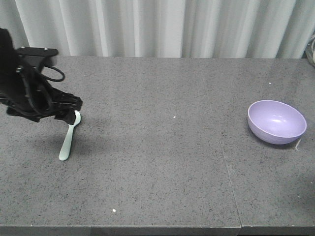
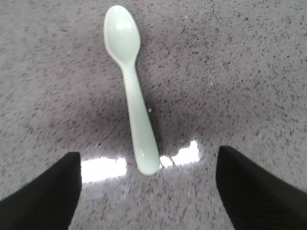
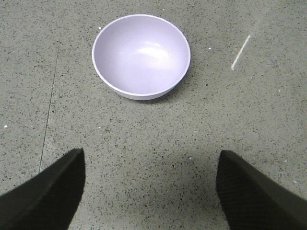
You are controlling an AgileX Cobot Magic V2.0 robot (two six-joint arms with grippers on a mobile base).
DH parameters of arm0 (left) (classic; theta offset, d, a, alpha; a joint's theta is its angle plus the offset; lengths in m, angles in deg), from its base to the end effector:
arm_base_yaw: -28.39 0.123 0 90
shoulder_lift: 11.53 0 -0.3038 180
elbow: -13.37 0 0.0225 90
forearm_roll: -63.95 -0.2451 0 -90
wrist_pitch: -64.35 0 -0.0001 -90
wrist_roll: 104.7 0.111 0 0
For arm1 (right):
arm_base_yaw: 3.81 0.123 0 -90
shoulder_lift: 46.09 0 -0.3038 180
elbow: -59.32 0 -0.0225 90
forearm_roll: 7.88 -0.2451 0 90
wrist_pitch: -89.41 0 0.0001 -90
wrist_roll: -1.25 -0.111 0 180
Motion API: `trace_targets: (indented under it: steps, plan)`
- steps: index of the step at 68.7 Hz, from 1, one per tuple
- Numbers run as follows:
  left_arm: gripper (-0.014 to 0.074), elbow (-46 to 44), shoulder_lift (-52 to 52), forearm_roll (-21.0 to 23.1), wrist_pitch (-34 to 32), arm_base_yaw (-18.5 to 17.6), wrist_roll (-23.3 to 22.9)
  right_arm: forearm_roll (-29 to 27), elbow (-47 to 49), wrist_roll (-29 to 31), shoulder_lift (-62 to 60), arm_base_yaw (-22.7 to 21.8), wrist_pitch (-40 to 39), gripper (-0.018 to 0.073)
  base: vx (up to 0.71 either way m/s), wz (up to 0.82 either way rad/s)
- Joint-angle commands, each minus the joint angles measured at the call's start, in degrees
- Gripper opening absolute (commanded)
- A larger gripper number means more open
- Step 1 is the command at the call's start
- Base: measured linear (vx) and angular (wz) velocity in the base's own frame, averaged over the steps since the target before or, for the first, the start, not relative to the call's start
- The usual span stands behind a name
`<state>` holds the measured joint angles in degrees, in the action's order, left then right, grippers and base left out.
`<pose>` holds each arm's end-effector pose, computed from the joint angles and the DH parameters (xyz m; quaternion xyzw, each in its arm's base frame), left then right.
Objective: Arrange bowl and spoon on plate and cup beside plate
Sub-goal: 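Lower the left gripper onto the mint-green spoon handle and close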
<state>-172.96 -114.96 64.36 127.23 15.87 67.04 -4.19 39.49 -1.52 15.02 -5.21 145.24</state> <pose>0.3459 -0.0775 0.3062 0.0355 0.9841 -0.0347 0.1704 0.1675 -0.0100 0.3691 0.0268 0.9288 -0.0270 0.3685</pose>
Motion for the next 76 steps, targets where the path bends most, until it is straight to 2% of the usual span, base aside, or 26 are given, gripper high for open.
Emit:
trace_targets:
  steps: [1, 11, 40, 57, 76]
  plan:
    - [0.0556, -3.69, -1.24, -1.40, -1.59, -0.27, -2.05, 0.45, 1.94, 0.37, -0.39, -0.05, -3.41, 0.0557, 0.00, 0.00]
    - [0.0556, -6.01, -5.44, -2.60, -1.47, -0.27, -4.64, 0.39, 1.94, 0.37, -0.39, -0.05, -3.41, 0.0557, 0.00, 0.00]
    - [0.0556, -6.91, -13.17, -2.59, -2.34, -0.27, -4.76, 0.39, 1.94, 0.37, -0.39, -0.05, -3.41, 0.0557, 0.00, 0.00]
    - [0.0553, -6.91, -13.83, -2.59, -4.18, -0.27, -5.15, 0.39, 1.94, 0.37, -0.39, -0.05, -3.41, 0.0557, 0.00, 0.00]
    - [0.0451, -6.91, -13.83, -2.59, -5.08, -0.22, -6.22, 0.44, 1.94, 0.37, -0.39, -0.05, -3.41, 0.0557, 0.00, 0.00]
